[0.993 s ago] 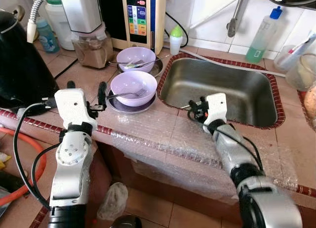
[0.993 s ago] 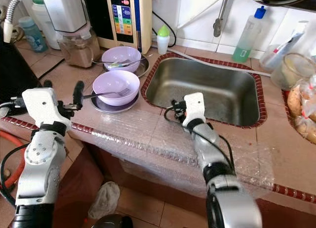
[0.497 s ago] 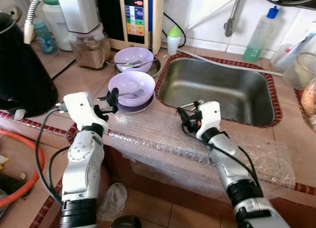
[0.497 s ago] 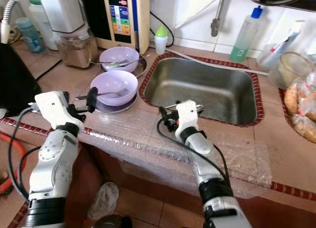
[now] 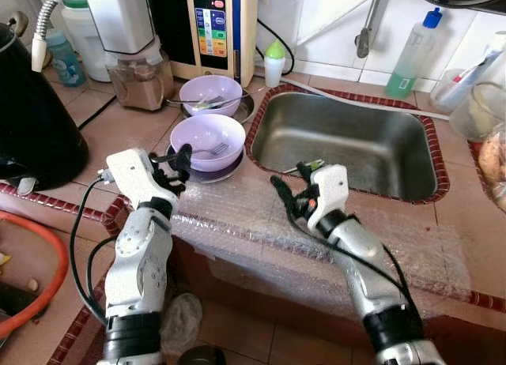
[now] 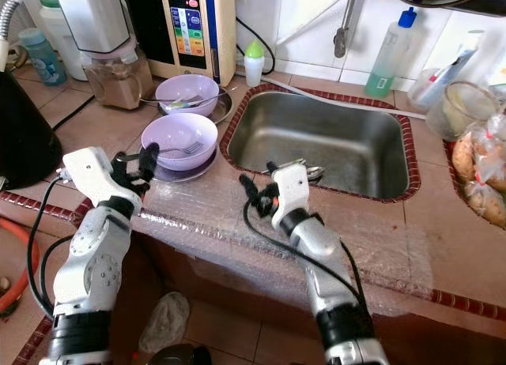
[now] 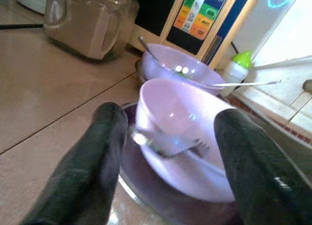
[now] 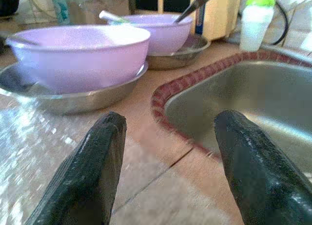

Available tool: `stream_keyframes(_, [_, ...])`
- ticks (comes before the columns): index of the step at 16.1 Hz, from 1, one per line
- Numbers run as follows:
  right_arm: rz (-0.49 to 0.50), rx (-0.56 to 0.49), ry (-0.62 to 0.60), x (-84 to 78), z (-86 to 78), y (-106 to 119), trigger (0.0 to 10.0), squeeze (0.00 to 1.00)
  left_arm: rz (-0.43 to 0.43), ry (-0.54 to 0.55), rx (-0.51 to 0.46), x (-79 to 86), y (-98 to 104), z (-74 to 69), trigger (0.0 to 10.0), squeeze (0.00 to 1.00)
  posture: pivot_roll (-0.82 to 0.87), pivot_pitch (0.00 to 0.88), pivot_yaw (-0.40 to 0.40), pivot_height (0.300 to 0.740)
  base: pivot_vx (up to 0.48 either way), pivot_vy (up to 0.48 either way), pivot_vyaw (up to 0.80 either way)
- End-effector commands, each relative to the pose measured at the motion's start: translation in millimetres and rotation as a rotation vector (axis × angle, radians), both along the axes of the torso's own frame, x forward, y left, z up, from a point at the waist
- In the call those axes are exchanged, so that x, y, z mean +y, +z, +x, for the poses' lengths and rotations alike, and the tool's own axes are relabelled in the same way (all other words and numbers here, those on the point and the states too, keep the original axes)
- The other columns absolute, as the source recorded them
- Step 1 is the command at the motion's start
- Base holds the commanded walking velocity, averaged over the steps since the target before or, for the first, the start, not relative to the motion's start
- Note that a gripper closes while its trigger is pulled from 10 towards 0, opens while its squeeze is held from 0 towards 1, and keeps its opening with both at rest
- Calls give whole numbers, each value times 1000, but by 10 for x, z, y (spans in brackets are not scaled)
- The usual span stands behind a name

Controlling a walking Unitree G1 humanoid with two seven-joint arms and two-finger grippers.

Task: Kitchen organization

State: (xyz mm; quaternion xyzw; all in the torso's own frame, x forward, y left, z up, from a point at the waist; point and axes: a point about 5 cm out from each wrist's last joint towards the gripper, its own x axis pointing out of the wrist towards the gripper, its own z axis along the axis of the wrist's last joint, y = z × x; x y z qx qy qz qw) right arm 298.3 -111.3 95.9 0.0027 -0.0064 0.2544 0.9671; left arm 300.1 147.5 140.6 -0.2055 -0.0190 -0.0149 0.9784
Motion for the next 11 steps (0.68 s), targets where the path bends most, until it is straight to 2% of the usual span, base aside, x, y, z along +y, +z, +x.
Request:
stream_keyframes(1, [7, -3, 7, 24, -29, 59, 10000, 0, -44, -5, 17, 1, -18, 24, 0, 0, -34, 0, 35, 740, 0, 0, 0])
stream_keyframes(5, [60, 30, 28, 93, -77, 90, 10000, 0, -129, 14, 33, 25, -20, 58, 0, 0, -35, 0, 38, 740, 0, 0, 0])
stream_keyframes(9, [73, 40, 13, 88, -74, 105, 10000, 0, -146, 25, 39, 50, -24, 63, 0, 0, -33, 0, 40, 740, 0, 0, 0])
stream_keyframes(11, [47, 44, 6, 108, -90, 117, 10000, 0, -160, 28, 43, 59, -24, 70, 0, 0, -30, 0, 37, 740, 0, 0, 0])
